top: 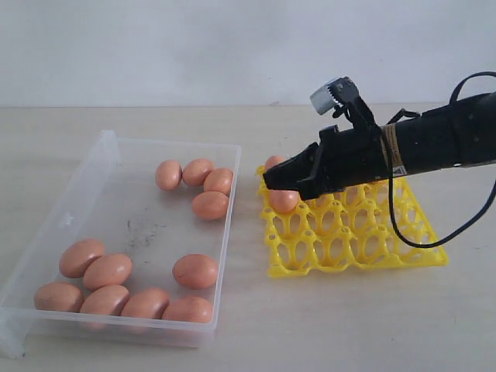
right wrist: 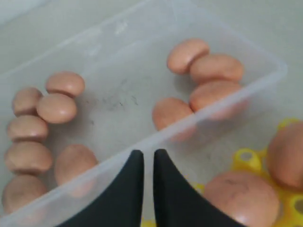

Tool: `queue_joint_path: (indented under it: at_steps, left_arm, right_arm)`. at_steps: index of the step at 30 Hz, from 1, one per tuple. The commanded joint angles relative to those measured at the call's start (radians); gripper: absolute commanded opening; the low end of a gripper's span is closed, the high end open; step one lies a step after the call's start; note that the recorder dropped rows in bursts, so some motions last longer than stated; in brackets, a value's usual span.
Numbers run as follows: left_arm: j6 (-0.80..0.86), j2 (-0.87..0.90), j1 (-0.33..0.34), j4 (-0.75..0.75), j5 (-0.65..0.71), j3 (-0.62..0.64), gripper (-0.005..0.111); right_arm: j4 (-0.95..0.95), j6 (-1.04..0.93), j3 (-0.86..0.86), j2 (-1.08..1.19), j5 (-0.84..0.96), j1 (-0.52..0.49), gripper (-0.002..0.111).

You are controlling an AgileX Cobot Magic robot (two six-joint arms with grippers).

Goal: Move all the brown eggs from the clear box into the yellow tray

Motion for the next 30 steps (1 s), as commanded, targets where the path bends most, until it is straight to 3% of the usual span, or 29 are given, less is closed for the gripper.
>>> queue_joint_path:
  at_steps: [1, 4, 13, 23, 30]
  left_arm:
    - [0.006, -0.003, -0.004, -0.005, 0.000, -0.003, 0.004]
    - [0.006, -0.003, -0.004, -0.005, 0.000, -0.003, 0.004]
    - [0.006, -0.003, -0.004, -0.005, 0.000, -0.003, 0.004]
    - [0.006, -0.003, -0.004, -0.005, 0.000, -0.003, 0.004]
    - [0.006, -0.003, -0.004, -0.005, 0.000, -0.003, 0.004]
  right_arm:
    - [-0.176, 0.207, 0.000, -0.023, 0.154, -0.003, 0.000]
    - [-0.201, 0.314, 0.012, -0.020, 0.180, 0.009, 0.000]
    - [-0.201, 0.346, 0.015, -0.020, 0.272, 0.065, 0.000]
    - [-0.201, 0.315, 0.037, -0.012, 0.279, 0.065, 0.000]
    - [-0.201, 0.280, 0.035, 0.037, 0.399, 0.065, 0.000]
